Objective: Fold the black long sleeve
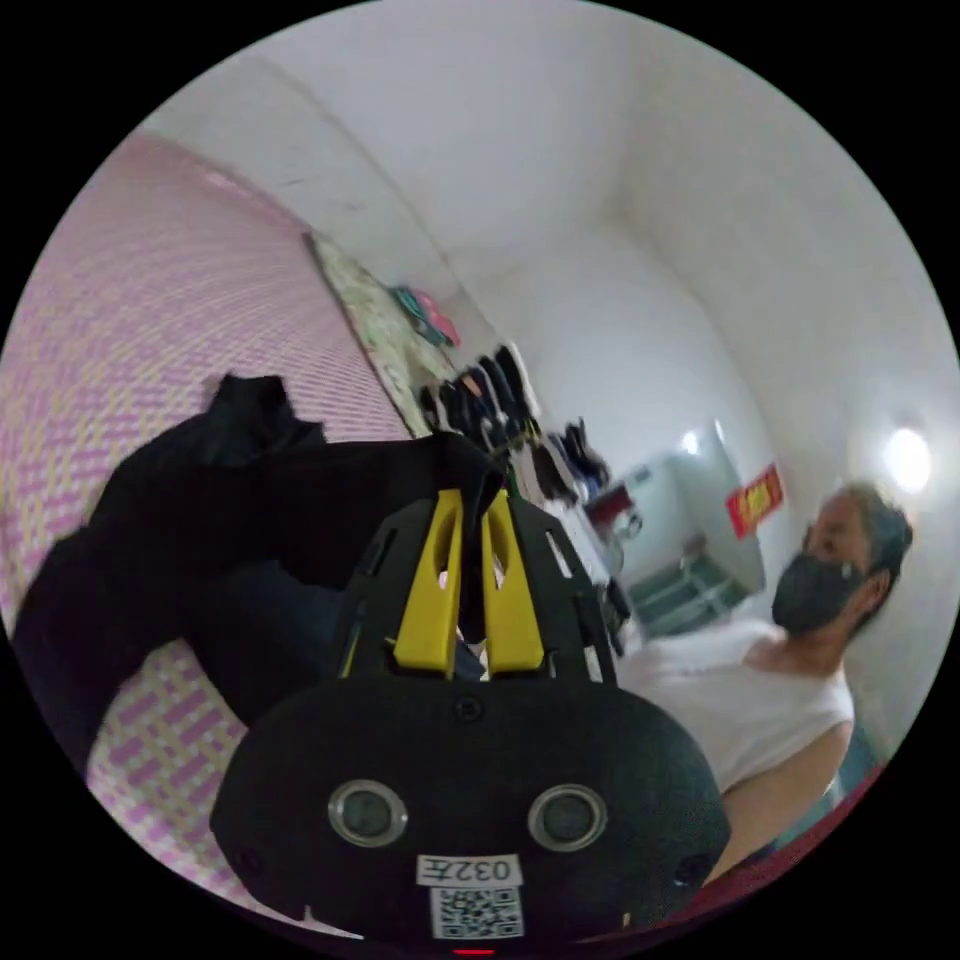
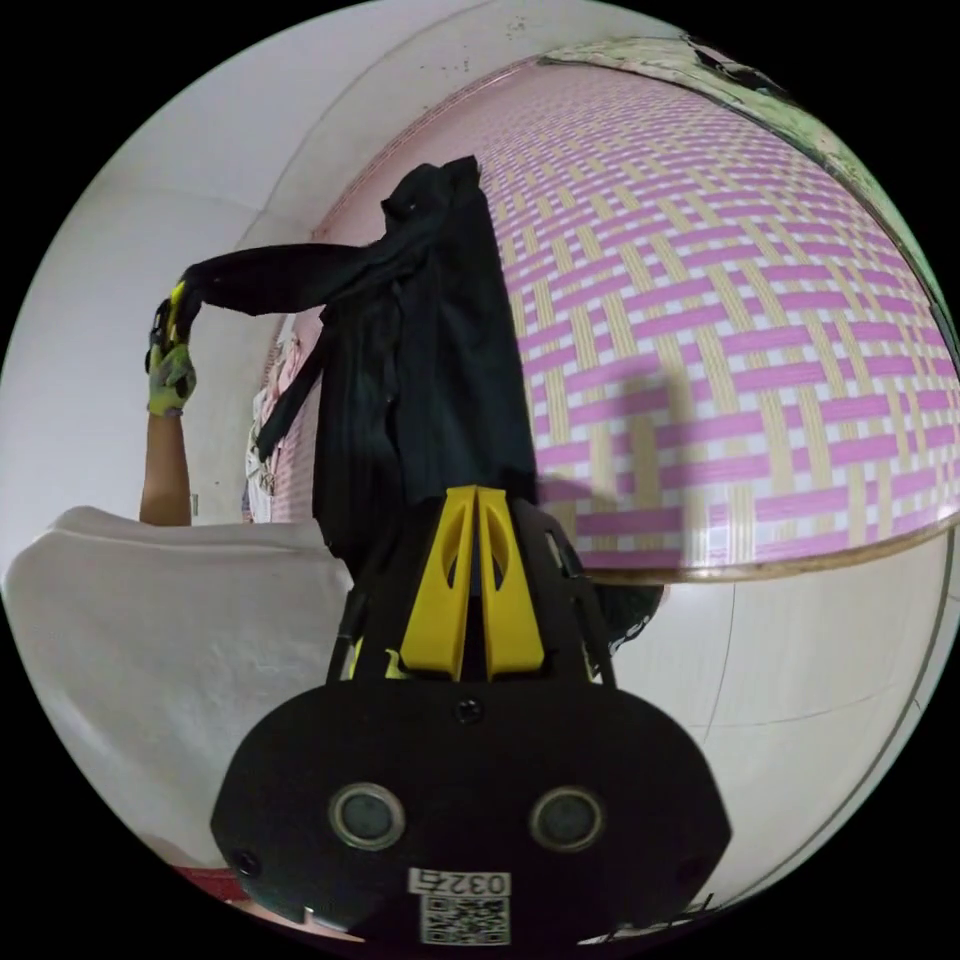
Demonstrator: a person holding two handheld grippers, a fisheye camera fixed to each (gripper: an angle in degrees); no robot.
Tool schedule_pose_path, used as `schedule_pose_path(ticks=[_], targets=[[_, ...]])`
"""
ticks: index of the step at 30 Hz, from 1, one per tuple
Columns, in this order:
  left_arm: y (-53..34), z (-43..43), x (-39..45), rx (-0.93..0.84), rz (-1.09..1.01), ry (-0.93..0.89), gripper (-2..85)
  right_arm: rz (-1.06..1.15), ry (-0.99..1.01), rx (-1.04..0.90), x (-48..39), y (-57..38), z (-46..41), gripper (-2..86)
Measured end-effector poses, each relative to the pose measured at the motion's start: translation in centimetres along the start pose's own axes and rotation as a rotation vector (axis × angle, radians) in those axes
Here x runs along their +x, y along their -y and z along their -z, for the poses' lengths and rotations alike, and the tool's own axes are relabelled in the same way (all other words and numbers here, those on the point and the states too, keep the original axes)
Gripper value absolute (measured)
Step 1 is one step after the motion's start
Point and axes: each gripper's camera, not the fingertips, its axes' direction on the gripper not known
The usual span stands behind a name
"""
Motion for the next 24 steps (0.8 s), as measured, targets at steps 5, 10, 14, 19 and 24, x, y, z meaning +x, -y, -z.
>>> schedule_pose_path(ticks=[5, 10, 14, 19, 24], targets=[[-3.7, -15.6, 23.7, -0.505, -0.521, 0.127, -1.4, 0.110, 0.075, -0.035, 3.6, 6.5, 1.3, -1.0], [-13.2, -33.4, 23.0, -0.782, -0.324, 0.199, -1.5, 0.236, 0.113, -0.077, 6.4, 15.4, 1.1, -1.0], [-18.3, -40.9, 19.6, -0.832, -0.133, 0.359, -1.5, 0.333, 0.176, -0.123, 7.5, 24.9, -0.2, -0.6], [-18.9, -40.9, 23.0, -0.705, -0.086, 0.390, -1.5, 0.431, 0.179, -0.139, 6.3, 35.1, -1.4, 4.1], [-18.6, -39.5, 28.8, -0.646, -0.173, 0.453, -1.5, 0.417, 0.265, -0.157, 4.5, 44.7, -3.4, 8.5]])
